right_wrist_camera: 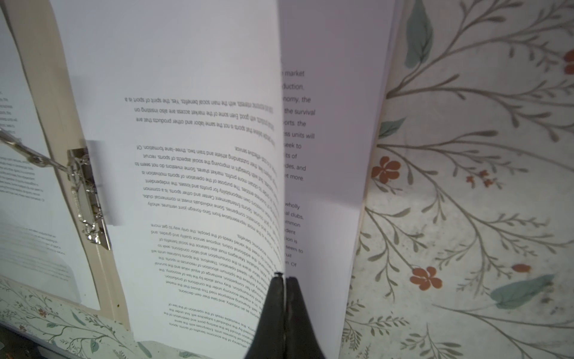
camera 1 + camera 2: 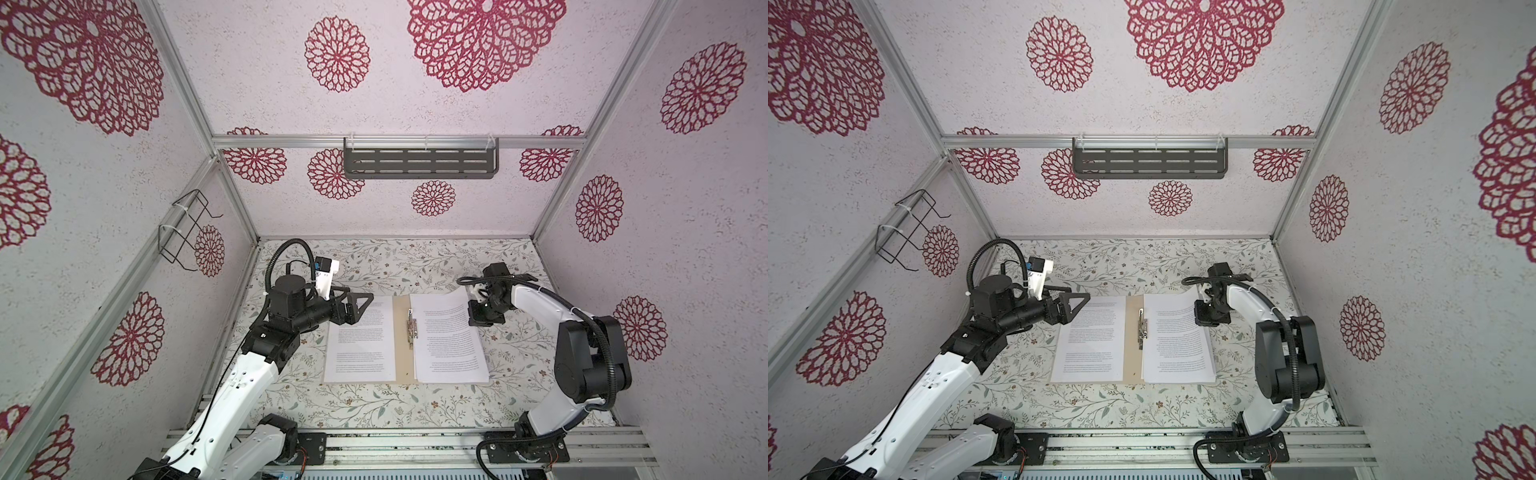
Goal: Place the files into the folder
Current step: 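Lower the held sheet onto the folder half nearest the right gripper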
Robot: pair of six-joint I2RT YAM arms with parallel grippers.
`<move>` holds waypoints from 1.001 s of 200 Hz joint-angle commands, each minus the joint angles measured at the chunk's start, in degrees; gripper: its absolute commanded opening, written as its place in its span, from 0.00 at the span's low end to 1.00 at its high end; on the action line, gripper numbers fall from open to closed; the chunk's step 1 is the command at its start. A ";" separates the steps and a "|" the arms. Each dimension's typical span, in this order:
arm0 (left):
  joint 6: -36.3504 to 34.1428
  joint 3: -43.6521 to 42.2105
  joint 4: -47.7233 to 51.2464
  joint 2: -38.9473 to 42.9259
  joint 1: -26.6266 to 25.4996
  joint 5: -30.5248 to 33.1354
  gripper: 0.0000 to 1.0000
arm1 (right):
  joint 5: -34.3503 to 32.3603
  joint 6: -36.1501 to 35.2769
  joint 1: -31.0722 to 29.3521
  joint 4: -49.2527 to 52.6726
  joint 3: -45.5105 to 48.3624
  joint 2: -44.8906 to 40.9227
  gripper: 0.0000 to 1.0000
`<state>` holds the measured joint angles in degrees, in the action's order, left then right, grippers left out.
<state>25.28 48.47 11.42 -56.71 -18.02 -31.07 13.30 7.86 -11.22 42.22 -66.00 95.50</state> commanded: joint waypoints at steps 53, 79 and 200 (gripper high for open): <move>-0.37 -0.48 -0.83 -0.77 -0.46 -0.92 0.97 | 1.03 1.64 -1.17 -1.26 1.92 -1.90 0.00; -0.25 -0.48 -0.87 -0.85 -0.50 -0.97 0.97 | 0.72 1.37 -1.33 -1.36 1.79 -1.73 0.00; -0.02 -0.48 -0.96 -1.79 -0.50 -1.03 0.97 | -0.99 0.00 -1.52 -1.26 1.01 -0.08 0.00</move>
<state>25.74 48.47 11.38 -58.02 -18.11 -31.24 13.47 8.56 -12.45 40.53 -63.94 95.53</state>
